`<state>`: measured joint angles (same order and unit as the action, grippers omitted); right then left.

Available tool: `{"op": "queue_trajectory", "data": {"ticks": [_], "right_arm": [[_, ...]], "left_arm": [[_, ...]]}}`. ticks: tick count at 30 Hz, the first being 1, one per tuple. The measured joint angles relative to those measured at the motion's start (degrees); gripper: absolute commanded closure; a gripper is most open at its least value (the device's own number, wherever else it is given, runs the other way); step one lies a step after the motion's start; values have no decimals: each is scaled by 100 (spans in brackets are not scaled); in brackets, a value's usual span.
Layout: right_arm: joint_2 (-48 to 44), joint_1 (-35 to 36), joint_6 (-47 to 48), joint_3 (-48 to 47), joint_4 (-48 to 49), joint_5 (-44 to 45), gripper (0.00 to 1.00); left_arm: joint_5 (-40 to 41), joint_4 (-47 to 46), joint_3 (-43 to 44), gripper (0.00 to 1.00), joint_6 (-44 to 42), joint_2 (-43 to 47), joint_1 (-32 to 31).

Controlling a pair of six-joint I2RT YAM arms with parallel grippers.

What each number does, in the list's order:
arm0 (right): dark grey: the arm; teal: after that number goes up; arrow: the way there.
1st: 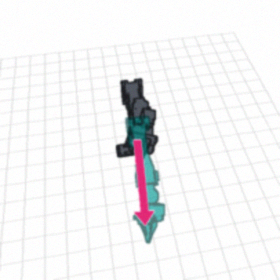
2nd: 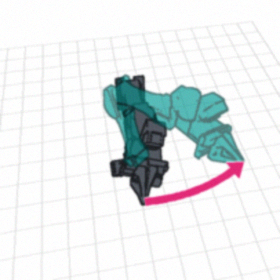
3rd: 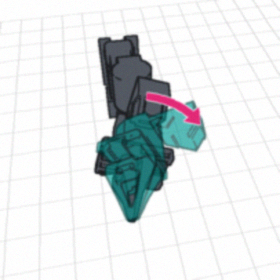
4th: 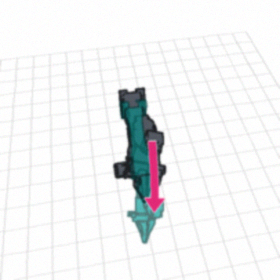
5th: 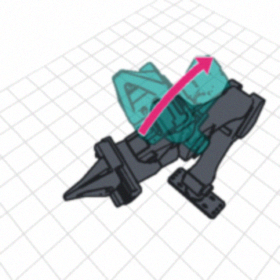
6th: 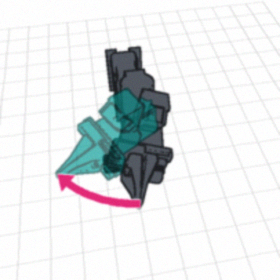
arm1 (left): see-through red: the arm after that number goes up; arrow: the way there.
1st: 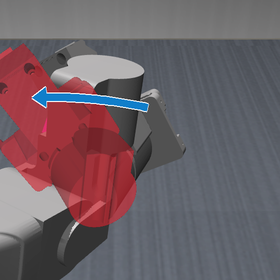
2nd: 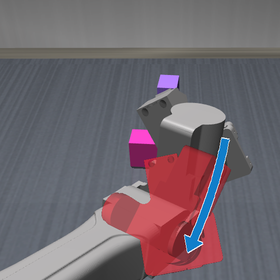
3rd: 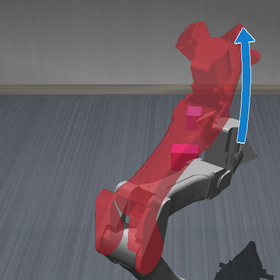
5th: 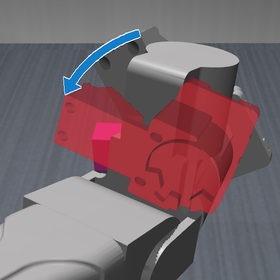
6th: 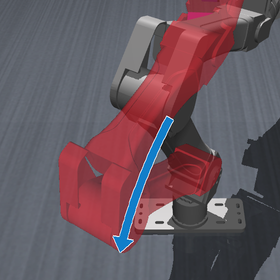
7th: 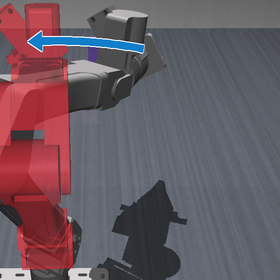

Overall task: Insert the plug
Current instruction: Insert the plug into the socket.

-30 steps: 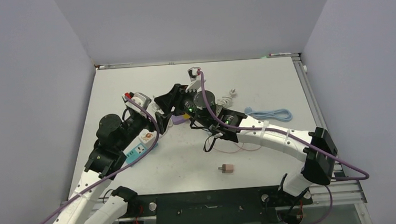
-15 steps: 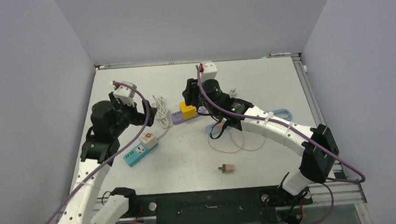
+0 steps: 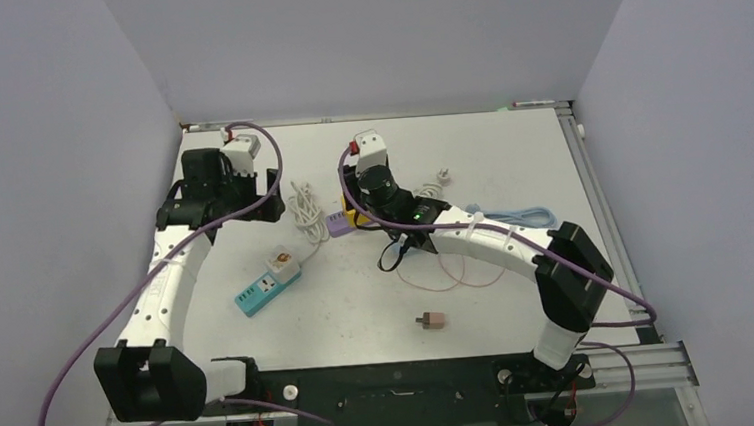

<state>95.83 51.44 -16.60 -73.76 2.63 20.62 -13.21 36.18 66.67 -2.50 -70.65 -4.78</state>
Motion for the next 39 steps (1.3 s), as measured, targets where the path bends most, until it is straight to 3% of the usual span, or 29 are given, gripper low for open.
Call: {"op": "queue_trajectory", "data": {"ticks": [8,39], "right_arm": [[688,2,319,-17,221,37,89],[1281,-308,553,415,1860,-422,90]], "left_arm": [[68,326,127,4,-103,-568,446],[-74,391,149,4,-422,-859,444]]}}
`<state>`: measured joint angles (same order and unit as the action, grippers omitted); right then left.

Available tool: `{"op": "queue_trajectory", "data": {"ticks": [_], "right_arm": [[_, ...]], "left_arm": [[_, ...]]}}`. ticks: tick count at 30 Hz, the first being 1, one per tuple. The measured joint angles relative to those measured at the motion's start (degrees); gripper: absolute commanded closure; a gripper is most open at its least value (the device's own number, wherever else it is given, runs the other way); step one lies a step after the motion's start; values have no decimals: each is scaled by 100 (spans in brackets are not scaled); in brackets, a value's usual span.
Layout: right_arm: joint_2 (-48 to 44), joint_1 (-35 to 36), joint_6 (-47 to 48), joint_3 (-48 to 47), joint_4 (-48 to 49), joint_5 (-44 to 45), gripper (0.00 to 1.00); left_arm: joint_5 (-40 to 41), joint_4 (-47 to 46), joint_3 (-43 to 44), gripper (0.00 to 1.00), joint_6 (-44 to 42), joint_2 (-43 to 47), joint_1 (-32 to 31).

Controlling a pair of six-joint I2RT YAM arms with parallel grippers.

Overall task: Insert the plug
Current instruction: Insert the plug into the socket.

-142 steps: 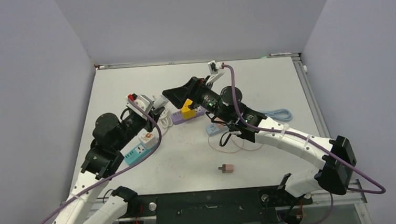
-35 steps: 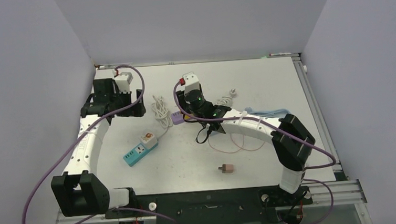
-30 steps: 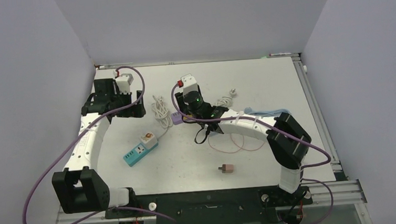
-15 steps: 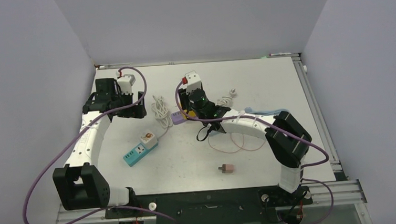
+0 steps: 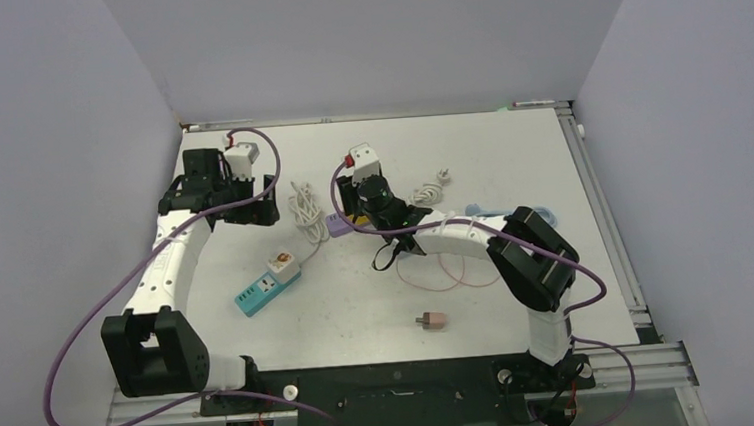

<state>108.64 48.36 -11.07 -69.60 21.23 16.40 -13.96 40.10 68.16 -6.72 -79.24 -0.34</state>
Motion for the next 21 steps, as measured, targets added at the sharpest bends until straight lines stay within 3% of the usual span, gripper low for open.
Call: {"op": "queue_trajectory", "data": {"ticks": [21], "right_arm": [[0,-7,-11,122,236,-15,91]], "left_arm": [[-24,0,-4,4,2,-31,0]]}}
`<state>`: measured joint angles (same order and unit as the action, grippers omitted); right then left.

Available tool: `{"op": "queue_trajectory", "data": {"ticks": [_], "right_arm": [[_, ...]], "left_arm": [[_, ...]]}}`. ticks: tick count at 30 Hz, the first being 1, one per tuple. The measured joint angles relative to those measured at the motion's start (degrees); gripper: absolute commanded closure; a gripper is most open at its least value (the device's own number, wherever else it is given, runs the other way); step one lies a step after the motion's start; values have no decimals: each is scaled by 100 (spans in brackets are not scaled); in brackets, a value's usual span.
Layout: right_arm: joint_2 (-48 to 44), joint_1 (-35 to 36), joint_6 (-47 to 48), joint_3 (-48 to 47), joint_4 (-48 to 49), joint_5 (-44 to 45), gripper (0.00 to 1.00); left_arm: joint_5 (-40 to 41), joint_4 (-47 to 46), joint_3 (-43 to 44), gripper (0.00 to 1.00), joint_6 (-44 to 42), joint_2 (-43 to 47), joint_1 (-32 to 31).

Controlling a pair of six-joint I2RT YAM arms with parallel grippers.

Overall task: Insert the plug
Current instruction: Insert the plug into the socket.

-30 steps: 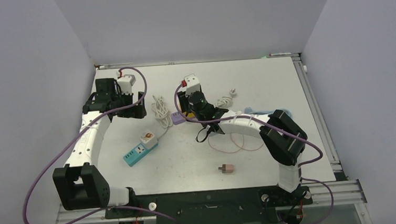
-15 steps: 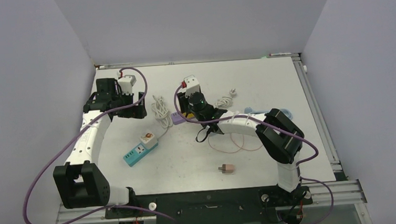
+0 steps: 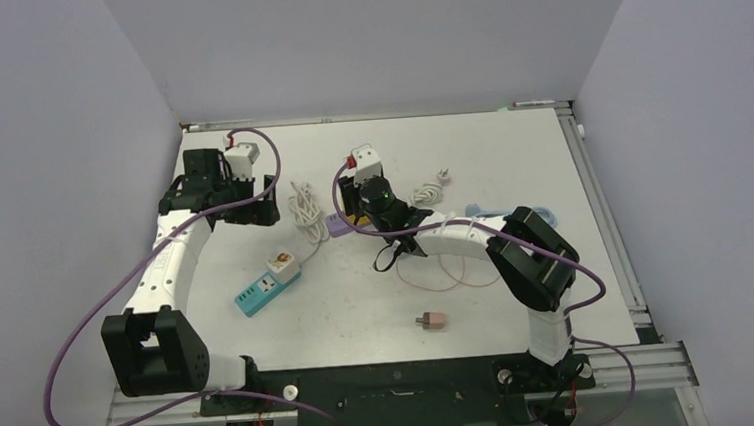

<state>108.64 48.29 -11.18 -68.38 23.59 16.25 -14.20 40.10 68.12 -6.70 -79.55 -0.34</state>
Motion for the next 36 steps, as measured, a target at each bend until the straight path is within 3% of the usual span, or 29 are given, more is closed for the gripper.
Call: {"op": "queue_trajectory", "data": {"ticks": [36], "right_arm": [[98,157,13,247,667,433,94]], "left_arm": [[-107,-2,-48,4,0,2,0]]}}
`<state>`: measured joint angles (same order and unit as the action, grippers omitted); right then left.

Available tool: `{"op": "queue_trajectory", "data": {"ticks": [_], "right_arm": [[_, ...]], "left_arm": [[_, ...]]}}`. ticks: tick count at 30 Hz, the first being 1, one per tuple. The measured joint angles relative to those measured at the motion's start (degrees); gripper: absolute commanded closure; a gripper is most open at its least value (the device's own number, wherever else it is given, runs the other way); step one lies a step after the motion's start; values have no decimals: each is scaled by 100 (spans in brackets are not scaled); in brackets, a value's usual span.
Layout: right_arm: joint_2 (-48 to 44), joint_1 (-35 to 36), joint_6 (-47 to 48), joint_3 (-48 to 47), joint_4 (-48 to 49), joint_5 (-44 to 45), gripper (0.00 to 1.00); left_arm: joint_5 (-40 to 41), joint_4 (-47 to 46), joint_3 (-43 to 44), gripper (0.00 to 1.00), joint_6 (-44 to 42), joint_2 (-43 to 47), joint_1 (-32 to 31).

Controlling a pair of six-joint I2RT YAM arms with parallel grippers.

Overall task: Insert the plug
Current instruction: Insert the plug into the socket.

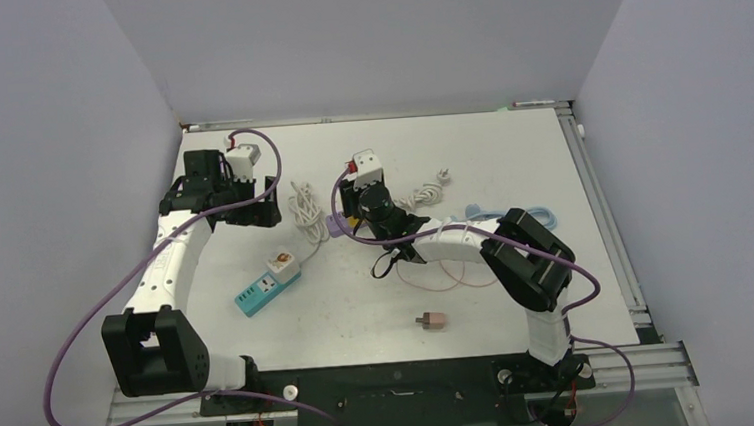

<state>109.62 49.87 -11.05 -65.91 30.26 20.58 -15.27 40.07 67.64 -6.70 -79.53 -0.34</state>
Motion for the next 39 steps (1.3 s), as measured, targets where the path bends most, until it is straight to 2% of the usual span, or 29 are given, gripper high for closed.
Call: {"op": "queue_trajectory", "data": {"ticks": [39], "right_arm": [[0,85,98,-155,-120,-39,95]], "left_arm": [[-166,-4,-22,4,15,-4,157]]}}
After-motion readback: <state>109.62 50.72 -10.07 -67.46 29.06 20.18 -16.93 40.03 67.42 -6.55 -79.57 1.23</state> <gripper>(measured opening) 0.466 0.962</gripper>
